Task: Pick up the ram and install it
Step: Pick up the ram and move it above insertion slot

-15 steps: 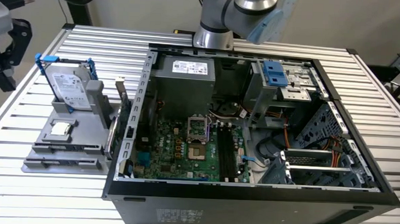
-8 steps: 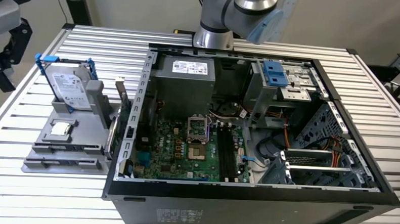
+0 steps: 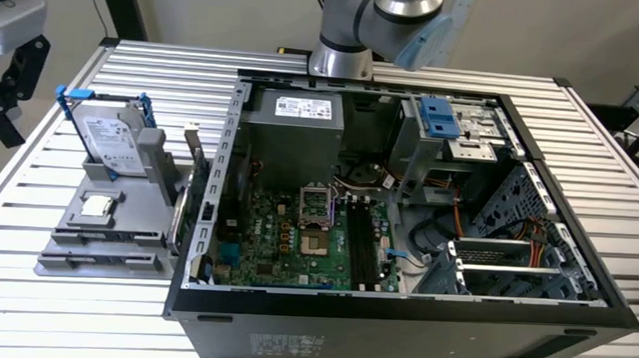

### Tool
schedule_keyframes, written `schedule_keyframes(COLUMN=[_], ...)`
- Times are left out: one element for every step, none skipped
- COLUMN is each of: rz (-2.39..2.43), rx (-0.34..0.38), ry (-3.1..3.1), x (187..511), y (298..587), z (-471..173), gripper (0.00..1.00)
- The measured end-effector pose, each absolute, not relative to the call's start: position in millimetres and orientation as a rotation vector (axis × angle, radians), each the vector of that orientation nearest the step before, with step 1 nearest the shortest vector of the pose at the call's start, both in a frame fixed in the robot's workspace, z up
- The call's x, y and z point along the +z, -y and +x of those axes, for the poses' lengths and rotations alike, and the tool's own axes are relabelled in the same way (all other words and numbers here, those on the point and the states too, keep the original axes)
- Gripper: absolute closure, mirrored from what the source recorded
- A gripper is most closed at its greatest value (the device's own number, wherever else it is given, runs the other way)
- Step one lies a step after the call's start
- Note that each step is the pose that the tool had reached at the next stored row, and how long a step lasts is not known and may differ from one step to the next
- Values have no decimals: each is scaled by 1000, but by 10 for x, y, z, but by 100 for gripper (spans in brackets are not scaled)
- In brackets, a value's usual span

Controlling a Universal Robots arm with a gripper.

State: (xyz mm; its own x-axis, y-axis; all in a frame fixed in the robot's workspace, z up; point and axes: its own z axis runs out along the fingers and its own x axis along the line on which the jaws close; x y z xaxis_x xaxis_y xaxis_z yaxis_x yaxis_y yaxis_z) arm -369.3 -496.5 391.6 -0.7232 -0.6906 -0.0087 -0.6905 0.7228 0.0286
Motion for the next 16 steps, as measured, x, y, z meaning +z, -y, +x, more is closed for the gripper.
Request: schedule_keyframes(rz=[1194, 1220, 1246, 1272, 1298, 1323, 1347, 1375, 1401, 1426, 1451, 1477, 1502, 1525, 1551, 1576], rx=[-47, -47, -47, -47, -46, -46, -46, -46, -46, -46, -46, -46, -46, -46, -46, -46], ry=[2902, 2891, 2880, 2868, 2856, 2844, 2833, 2819, 2806, 2793, 2780, 2766, 2752, 2739, 2724, 2709], x=[3916, 3916, 3916, 3916, 3916, 3916, 3916, 3916, 3916, 3916, 3917, 3916, 3916, 3916, 3916, 3916], y=[4965, 4965, 4965, 4965, 4965, 4965, 4965, 4965, 4965, 4965, 4965, 4965, 4965, 4965, 4965, 4965], z=[-3693, -3693, -3693, -3693, -3693, -3693, -3693, -3693, -3693, -3693, -3693, -3693, -3693, -3693, -3693, -3693], gripper=[100, 100, 100, 100, 100, 100, 100, 100, 100, 100, 100, 100, 100, 100, 100, 100])
